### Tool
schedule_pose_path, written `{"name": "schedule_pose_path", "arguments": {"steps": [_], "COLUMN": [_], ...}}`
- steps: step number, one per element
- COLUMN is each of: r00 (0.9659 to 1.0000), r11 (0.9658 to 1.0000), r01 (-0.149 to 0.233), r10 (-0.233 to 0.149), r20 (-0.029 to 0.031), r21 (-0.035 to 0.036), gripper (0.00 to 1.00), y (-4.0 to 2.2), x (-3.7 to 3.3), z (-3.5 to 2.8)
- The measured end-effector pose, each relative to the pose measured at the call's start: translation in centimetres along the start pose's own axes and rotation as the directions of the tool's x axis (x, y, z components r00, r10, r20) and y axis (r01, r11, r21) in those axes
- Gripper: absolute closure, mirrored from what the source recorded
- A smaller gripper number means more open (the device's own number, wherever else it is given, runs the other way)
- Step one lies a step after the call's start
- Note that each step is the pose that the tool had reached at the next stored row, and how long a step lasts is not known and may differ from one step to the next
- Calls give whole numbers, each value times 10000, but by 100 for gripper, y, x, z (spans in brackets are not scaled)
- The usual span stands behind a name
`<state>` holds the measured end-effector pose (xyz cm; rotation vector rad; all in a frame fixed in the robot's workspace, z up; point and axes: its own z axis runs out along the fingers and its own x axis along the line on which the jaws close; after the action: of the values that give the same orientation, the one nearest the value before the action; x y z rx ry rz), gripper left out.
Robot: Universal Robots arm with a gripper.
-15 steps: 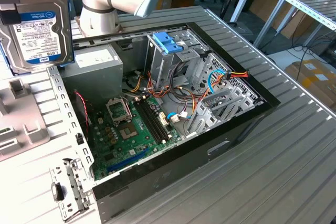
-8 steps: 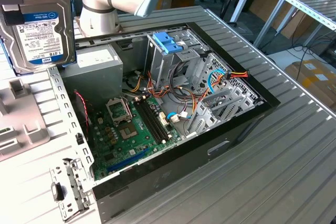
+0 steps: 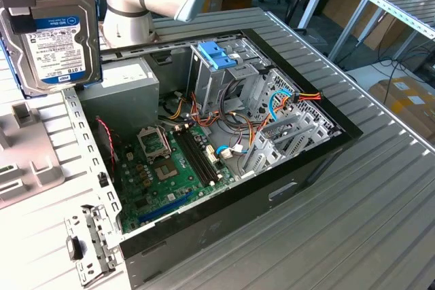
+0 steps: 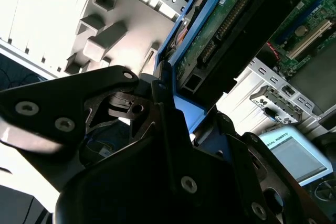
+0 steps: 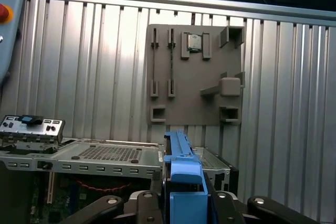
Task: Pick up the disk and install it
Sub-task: 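Pick up the disk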
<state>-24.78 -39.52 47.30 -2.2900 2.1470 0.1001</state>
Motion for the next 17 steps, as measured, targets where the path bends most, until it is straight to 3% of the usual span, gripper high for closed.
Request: {"name": "schedule_pose_path", "arguments": {"steps": [17], "r00": [10000], "r11": [10000], "r01": [0], "r10": [0], "r20": [0], "r21": [0], "gripper": [63], "y": [-100], "x": [50], "z": [8]}}
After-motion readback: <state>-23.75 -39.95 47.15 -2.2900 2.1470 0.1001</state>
